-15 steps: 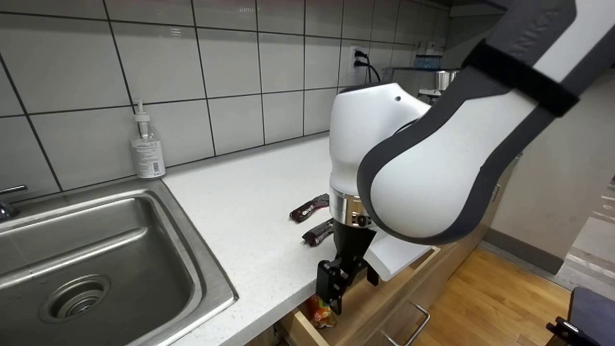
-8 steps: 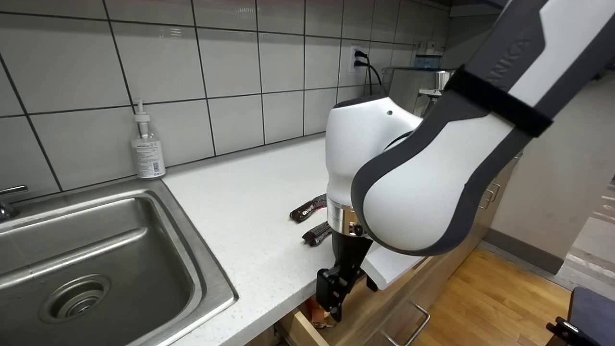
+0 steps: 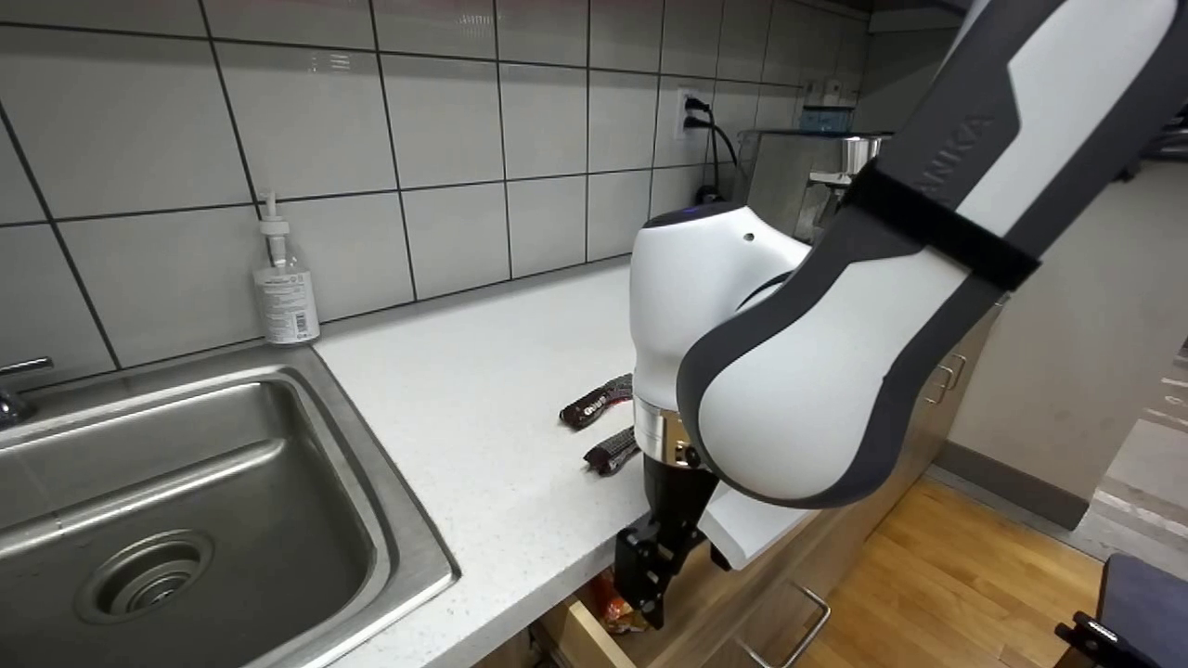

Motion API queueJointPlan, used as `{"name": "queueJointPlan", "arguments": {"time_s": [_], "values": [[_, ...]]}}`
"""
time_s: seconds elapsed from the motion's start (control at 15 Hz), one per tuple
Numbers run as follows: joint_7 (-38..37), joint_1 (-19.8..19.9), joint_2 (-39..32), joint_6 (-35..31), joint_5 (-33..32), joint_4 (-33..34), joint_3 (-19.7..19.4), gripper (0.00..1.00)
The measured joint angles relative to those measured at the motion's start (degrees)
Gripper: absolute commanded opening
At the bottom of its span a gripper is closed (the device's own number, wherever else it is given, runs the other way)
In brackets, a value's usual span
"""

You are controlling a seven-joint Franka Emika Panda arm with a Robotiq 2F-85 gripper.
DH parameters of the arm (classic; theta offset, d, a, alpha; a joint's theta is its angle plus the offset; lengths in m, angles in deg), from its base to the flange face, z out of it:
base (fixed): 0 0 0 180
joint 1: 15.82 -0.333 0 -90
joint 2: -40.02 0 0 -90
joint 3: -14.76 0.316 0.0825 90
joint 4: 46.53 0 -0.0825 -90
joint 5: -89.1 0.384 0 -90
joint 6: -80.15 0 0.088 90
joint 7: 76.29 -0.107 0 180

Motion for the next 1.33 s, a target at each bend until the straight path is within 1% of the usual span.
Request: {"name": "queueJointPlan", "arguments": {"time_s": [0.4, 1.33], "values": [[0.2, 0.0, -1.3, -0.2, 0.0, 0.5, -0.3, 1.0], [2.2, 0.0, -1.6, 0.1, 1.4, -0.1, 0.0, 1.0]]}}
